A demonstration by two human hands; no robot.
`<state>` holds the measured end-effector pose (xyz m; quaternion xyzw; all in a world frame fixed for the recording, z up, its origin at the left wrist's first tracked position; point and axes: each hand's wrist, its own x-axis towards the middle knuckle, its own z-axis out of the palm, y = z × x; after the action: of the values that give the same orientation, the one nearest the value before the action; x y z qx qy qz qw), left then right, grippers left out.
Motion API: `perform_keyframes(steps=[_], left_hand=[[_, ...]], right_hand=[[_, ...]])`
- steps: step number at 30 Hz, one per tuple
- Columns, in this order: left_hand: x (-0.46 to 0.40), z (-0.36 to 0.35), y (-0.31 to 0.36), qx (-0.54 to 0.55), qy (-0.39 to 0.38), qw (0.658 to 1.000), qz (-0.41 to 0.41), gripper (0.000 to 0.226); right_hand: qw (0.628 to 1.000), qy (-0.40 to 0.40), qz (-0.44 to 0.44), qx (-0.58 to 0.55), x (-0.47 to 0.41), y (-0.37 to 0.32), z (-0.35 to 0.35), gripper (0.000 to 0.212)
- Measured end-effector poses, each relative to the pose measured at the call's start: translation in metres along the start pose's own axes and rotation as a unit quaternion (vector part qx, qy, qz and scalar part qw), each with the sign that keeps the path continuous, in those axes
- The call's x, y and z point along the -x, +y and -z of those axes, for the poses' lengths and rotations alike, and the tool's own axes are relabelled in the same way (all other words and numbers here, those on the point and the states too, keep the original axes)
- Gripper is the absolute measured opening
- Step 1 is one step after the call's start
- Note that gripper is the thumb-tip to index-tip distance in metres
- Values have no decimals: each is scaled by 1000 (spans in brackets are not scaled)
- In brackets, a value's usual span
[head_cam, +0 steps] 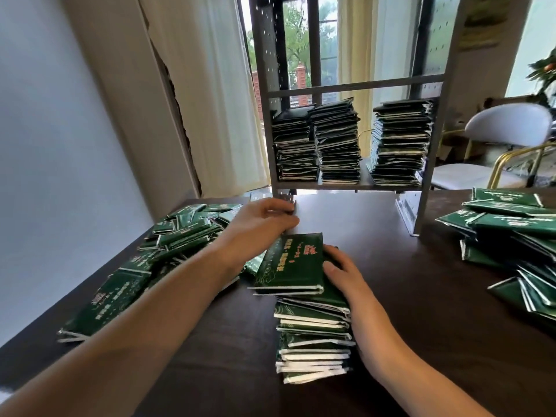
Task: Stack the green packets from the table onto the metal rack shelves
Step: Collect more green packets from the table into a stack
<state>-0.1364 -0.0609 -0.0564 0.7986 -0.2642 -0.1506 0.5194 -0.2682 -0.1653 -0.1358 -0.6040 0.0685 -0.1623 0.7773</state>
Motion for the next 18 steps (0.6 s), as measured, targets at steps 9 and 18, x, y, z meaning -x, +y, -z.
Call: perform_keyframes(steps=[9,18], left_hand=[[64,-16,-21,227,-56,964,124,81],[64,-41,-26,253,-72,959,102,37]], right_hand=[[999,22,32,6,-12,14,6,54],[998,49,33,-31,-1,8,-6,60]])
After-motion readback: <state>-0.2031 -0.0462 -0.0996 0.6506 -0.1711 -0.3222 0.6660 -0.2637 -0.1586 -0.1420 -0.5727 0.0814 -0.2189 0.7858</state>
